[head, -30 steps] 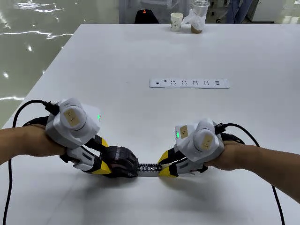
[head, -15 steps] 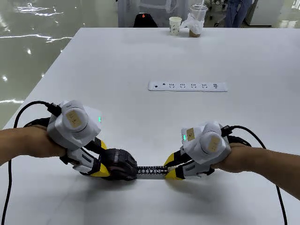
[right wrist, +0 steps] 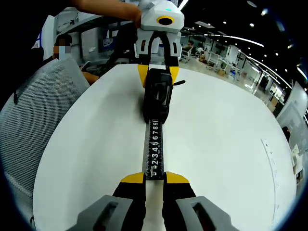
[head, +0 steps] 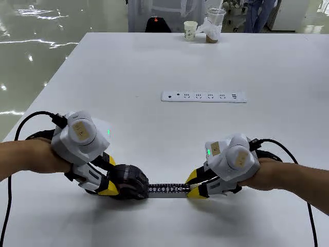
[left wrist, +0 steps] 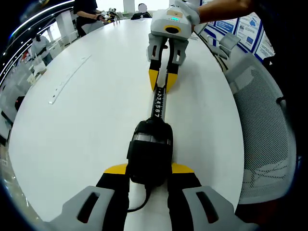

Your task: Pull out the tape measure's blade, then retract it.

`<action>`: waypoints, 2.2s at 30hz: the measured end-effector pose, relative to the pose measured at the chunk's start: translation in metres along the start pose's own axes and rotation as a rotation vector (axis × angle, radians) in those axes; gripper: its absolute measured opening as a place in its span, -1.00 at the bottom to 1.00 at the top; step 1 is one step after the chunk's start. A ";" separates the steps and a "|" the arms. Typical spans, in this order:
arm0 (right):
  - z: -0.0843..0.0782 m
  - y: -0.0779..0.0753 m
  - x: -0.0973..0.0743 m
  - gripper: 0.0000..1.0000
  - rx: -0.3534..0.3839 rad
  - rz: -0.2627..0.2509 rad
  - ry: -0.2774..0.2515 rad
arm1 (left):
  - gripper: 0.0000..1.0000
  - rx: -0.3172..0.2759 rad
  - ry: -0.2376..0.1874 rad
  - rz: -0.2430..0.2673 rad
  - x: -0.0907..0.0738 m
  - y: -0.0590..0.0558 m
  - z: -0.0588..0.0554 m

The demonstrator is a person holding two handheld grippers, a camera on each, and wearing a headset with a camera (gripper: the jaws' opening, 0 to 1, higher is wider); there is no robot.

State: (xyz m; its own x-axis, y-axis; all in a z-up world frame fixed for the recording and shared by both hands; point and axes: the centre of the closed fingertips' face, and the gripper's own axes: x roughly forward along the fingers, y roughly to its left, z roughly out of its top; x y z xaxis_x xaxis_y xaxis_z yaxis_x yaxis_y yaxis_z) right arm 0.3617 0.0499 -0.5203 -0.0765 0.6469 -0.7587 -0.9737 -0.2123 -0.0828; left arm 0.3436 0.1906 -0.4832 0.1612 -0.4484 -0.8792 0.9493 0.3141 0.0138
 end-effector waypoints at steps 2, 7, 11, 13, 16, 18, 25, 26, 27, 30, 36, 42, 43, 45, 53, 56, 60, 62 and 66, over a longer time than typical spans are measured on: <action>-0.002 0.000 -0.001 -0.83 0.001 -0.001 0.003 | -0.52 0.000 0.000 0.000 0.000 0.000 0.000; -0.006 0.000 -0.004 -0.83 0.007 -0.003 0.009 | -0.52 0.001 0.004 -0.002 0.000 0.000 0.000; -0.010 0.001 -0.007 -0.83 0.011 -0.006 0.016 | -0.52 0.001 0.006 -0.004 0.000 0.000 0.000; -0.011 0.001 -0.008 -0.83 0.014 -0.006 0.018 | -0.52 0.001 0.007 -0.005 0.000 0.000 0.000; -0.014 0.002 -0.011 -0.83 0.013 -0.007 0.022 | -0.52 0.000 0.007 -0.005 0.000 0.000 0.000; -0.015 0.002 -0.012 -0.83 0.015 -0.007 0.023 | -0.52 0.000 0.008 -0.005 0.000 0.000 0.000; -0.021 0.003 -0.019 -0.83 0.021 -0.011 0.029 | -0.52 -0.001 0.009 -0.006 0.001 0.000 0.000; -0.022 0.003 -0.019 -0.83 0.023 -0.011 0.030 | -0.52 -0.002 0.009 -0.006 0.000 0.000 0.000; -0.022 0.003 -0.020 -0.83 0.023 -0.011 0.030 | -0.52 -0.002 0.010 -0.006 0.000 0.000 0.000; -0.025 0.003 -0.022 -0.83 0.025 -0.012 0.033 | -0.52 -0.002 0.010 -0.007 0.000 0.000 0.000; -0.029 0.003 -0.025 -0.83 0.026 -0.013 0.041 | -0.52 -0.001 0.010 -0.006 0.000 0.000 0.000; -0.036 0.003 -0.031 -0.83 0.029 -0.016 0.052 | -0.52 0.000 0.009 -0.005 0.000 0.000 0.000; -0.037 0.004 -0.032 -0.83 0.031 -0.017 0.055 | -0.52 0.000 0.010 -0.006 0.000 0.000 0.000; -0.040 0.003 -0.034 -0.83 0.033 -0.019 0.059 | -0.52 0.000 0.010 -0.006 0.000 0.000 0.000; -0.049 0.005 -0.042 -0.83 0.037 -0.020 0.077 | -0.52 0.000 0.011 -0.006 0.000 0.000 0.000; -0.052 0.006 -0.045 -0.83 0.038 -0.020 0.082 | -0.52 -0.001 0.010 -0.006 0.000 0.000 0.000; -0.056 0.007 -0.049 -0.83 0.042 -0.021 0.088 | -0.52 0.001 0.012 -0.007 0.000 0.000 0.000; -0.058 0.007 -0.051 -0.83 0.042 -0.021 0.092 | -0.52 0.002 0.013 -0.007 0.000 0.001 0.000; -0.062 0.007 -0.055 -0.83 0.045 -0.023 0.098 | -0.52 0.004 0.015 -0.008 0.000 0.001 -0.001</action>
State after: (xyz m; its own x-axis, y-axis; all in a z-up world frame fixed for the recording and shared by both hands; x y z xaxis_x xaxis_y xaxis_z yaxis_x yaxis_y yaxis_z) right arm 0.3719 -0.0323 -0.5195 -0.0344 0.5757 -0.8169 -0.9838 -0.1636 -0.0739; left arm 0.3446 0.1915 -0.4839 0.1491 -0.4380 -0.8865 0.9518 0.3067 0.0086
